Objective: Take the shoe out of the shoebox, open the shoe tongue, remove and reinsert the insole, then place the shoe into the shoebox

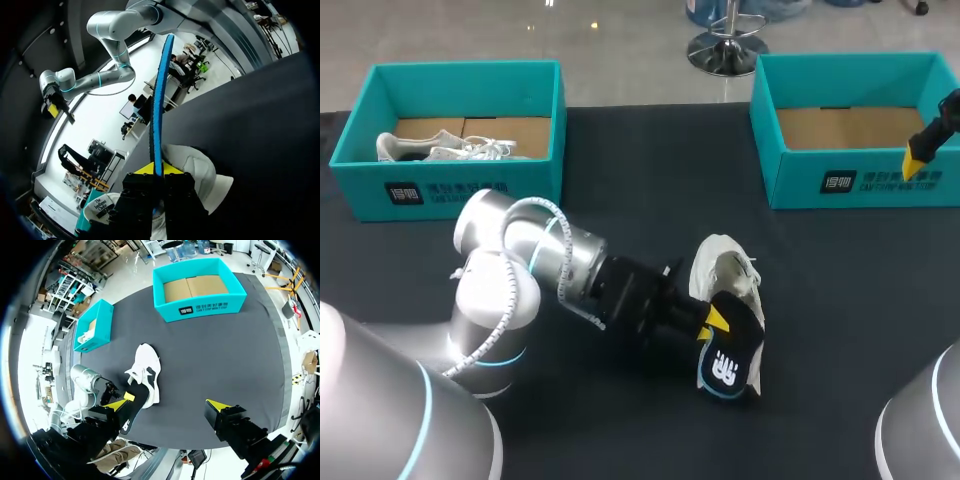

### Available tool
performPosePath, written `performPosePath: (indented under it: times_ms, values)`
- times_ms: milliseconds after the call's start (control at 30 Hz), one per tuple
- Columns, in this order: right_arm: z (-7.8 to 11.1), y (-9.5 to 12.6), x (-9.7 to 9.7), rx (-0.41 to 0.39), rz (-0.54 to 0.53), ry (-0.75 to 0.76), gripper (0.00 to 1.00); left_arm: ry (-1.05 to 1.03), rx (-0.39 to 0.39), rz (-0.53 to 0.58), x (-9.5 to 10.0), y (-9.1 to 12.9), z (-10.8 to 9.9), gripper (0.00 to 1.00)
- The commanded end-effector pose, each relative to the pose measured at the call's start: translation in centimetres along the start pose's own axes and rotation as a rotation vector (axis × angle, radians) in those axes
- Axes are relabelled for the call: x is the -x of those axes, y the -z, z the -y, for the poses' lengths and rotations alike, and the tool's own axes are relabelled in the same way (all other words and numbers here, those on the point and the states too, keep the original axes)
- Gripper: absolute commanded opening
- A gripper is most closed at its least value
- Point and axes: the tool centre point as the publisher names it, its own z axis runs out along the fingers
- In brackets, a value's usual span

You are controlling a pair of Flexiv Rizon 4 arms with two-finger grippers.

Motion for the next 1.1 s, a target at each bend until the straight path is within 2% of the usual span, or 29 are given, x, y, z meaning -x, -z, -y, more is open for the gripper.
performPosePath:
  times_ms: [33, 233, 567, 600, 633, 700, 733, 833, 900, 1100]
  values:
    - [-0.3, 0.0, -0.1, -0.006, 0.003, 0.0, 1.0, -0.001, 0.003, -0.004, 0.6, -0.4, -1.6, 0.0]
    - [-0.3, 0.0, -0.1, -0.006, 0.003, 0.0, 1.0, -0.007, 0.025, 0.004, 1.1, 0.5, -2.5, 0.0]
    - [-0.3, 0.0, -0.1, -0.006, 0.003, 0.0, 1.0, -0.029, 0.063, -0.037, 0.3, 1.2, -3.9, 0.0]
    - [-0.3, 0.0, -0.1, -0.006, 0.003, 0.0, 1.0, -0.03, 0.064, -0.037, 0.4, 1.3, -3.9, 0.05]
    - [-0.3, 0.0, -0.1, -0.006, 0.003, 0.0, 1.0, -0.037, 0.065, -0.039, 0.5, 1.5, -3.8, 0.37]
    - [-0.3, 0.0, -0.1, -0.006, 0.003, 0.0, 1.0, -0.042, 0.064, -0.035, 0.8, 1.7, -3.4, 0.82]
    - [-0.3, 0.0, -0.1, -0.006, 0.003, 0.0, 1.0, -0.052, 0.06, -0.034, 0.9, 1.9, -3.2, 0.9]
    - [-0.3, 0.0, -0.1, -0.006, 0.003, 0.0, 1.0, -0.061, 0.048, -0.022, 1.3, 2.2, -2.4, 0.9]
    - [-0.3, 0.0, -0.1, -0.006, 0.003, 0.0, 1.0, -0.068, 0.039, -0.018, 1.4, 2.4, -2.0, 0.79]
    - [-0.3, 0.0, -0.1, -0.006, 0.003, 0.0, 1.0, -0.079, 0.016, -0.034, 0.9, 2.0, -0.9, 0.74]
